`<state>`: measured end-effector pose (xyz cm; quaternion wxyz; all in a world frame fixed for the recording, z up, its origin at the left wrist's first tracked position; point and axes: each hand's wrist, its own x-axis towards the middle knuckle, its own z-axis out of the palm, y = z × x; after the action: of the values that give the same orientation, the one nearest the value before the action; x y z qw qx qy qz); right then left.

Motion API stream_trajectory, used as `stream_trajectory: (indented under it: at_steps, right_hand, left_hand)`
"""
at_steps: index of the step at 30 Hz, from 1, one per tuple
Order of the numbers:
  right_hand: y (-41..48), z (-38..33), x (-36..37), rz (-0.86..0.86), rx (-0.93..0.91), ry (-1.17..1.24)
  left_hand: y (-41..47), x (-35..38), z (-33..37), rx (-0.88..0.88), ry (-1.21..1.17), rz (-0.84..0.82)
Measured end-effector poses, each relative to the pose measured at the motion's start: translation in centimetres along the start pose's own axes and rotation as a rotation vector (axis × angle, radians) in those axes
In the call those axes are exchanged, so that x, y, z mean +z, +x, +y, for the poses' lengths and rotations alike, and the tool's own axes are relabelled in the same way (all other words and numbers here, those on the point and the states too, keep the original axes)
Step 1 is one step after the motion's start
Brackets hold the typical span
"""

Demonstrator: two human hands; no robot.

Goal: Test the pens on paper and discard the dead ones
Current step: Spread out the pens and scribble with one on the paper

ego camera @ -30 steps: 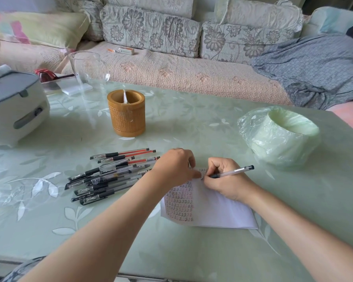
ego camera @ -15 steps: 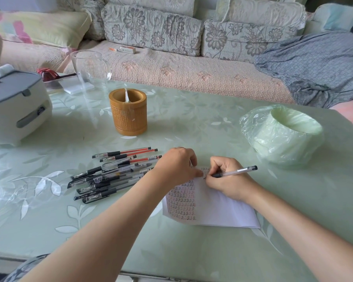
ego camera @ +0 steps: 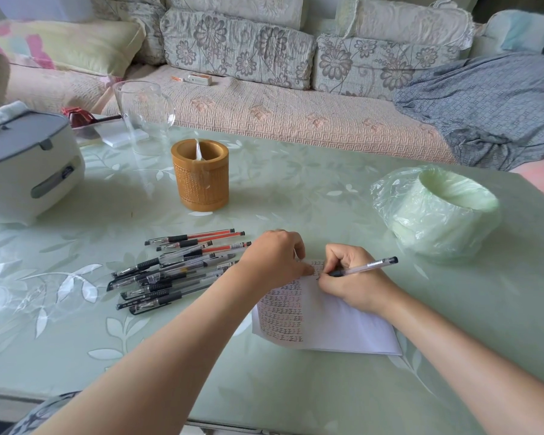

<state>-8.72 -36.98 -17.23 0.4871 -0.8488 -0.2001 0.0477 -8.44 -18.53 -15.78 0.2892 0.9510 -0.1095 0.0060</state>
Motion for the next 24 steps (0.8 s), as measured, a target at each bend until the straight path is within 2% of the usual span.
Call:
stream_trajectory:
  at_steps: [12,18,24]
  right_hand:
    - [-0.1,-0.3,0.0,-0.028,0.03,0.021]
    - [-0.1,-0.3,-0.2,0.11,0.093,0.232]
    - [-0.3,-1.5,-0.8,0.104,0.148,0.343]
  left_hand:
    - [0.0,0.0,0.0,0.007,0.006,-0.01]
    - [-0.5,-2.4,-0.3,0.065,0.058,-0.165]
    - [-1.5,-3.4,-1.5,0.094,0.182,-0.155]
